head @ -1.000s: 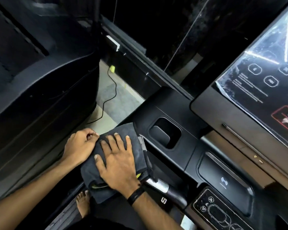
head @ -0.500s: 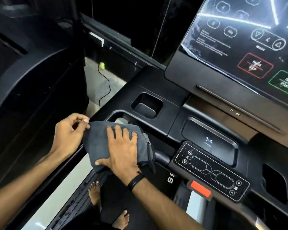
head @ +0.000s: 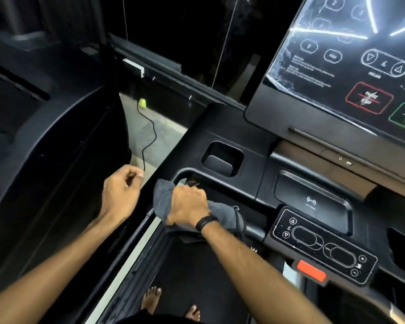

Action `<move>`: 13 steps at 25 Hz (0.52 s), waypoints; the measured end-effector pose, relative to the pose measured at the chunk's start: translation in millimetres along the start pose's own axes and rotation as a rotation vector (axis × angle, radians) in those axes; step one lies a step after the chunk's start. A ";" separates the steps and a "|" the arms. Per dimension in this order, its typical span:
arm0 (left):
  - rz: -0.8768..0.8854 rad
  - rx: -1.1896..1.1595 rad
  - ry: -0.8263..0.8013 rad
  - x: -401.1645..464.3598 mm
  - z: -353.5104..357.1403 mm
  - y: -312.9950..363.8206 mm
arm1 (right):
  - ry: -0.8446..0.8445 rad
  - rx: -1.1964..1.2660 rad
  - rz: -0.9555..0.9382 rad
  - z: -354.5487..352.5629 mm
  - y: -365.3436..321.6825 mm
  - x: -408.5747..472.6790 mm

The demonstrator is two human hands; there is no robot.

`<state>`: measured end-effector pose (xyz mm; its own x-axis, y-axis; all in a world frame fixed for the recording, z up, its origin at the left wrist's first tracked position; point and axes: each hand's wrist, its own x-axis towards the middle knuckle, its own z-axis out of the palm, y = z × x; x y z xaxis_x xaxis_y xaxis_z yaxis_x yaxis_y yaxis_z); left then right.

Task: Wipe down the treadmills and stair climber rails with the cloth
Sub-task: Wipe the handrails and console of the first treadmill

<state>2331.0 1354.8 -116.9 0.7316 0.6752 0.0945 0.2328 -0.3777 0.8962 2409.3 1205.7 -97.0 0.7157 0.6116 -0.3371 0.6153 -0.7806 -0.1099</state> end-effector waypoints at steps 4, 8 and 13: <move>0.013 -0.005 -0.063 12.8 5.2 2.0 | -0.375 0.302 0.006 -28.7 19.3 13.7; 0.061 0.028 -0.093 21.1 11.3 6.7 | -0.005 0.003 0.040 8.1 7.3 -2.4; 0.031 0.248 -0.172 28.4 31.7 3.9 | 0.226 -0.235 -0.010 25.0 0.6 -10.1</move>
<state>2373.0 1352.4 -124.5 0.8339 0.5513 0.0262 0.3425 -0.5543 0.7586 2394.2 1195.8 -117.0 0.7479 0.6531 -0.1185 0.6637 -0.7390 0.1156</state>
